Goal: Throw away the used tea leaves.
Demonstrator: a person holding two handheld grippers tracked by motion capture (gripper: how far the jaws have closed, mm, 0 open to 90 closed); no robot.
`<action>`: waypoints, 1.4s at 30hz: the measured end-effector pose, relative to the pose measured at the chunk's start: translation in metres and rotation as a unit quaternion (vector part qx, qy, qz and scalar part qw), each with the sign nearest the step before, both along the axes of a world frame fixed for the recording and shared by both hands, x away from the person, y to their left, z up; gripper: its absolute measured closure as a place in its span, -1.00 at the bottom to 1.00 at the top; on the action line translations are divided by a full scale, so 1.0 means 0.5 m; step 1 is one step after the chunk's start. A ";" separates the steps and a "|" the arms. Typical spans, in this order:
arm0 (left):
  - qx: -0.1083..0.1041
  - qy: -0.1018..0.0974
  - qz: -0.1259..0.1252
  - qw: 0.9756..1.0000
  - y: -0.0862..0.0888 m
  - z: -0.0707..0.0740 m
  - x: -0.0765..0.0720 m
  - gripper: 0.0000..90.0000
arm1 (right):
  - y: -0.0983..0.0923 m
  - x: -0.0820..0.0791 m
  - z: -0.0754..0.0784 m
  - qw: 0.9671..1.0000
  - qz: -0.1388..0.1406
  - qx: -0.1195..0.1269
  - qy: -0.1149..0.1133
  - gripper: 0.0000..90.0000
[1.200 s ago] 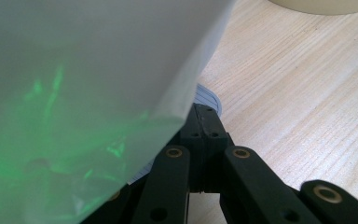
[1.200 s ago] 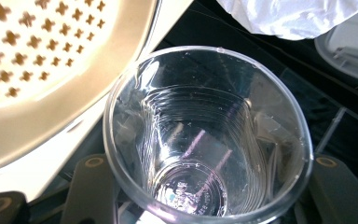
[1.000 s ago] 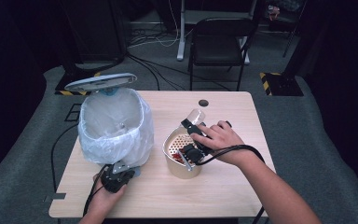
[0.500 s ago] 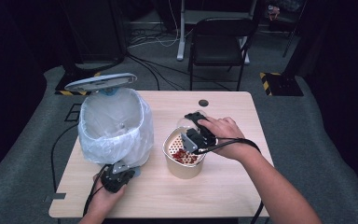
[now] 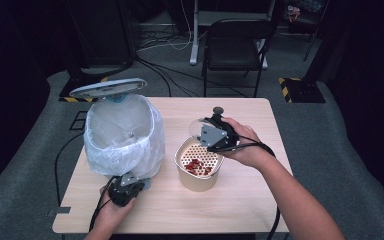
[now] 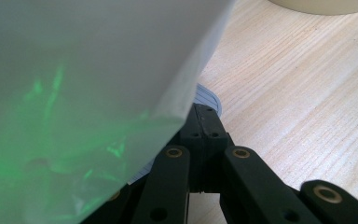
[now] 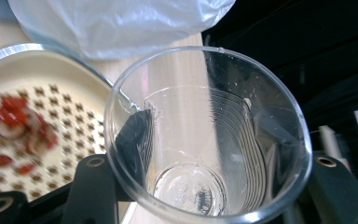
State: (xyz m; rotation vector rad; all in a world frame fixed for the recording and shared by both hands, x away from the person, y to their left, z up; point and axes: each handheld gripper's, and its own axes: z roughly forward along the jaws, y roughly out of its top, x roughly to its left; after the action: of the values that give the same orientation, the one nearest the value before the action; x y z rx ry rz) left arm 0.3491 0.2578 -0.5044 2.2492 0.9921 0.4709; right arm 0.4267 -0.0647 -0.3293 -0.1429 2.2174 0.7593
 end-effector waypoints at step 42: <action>-0.003 0.000 0.009 1.000 -0.002 -0.001 -0.001 1.00 | 0.054 0.040 0.137 0.936 -0.012 0.219 0.275 -0.02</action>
State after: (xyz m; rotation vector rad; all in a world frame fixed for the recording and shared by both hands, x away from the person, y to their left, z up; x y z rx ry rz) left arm 0.3485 0.2570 -0.5051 2.2362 1.0120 0.4751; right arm 0.4467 -0.0379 -0.2611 0.3604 2.4786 1.3911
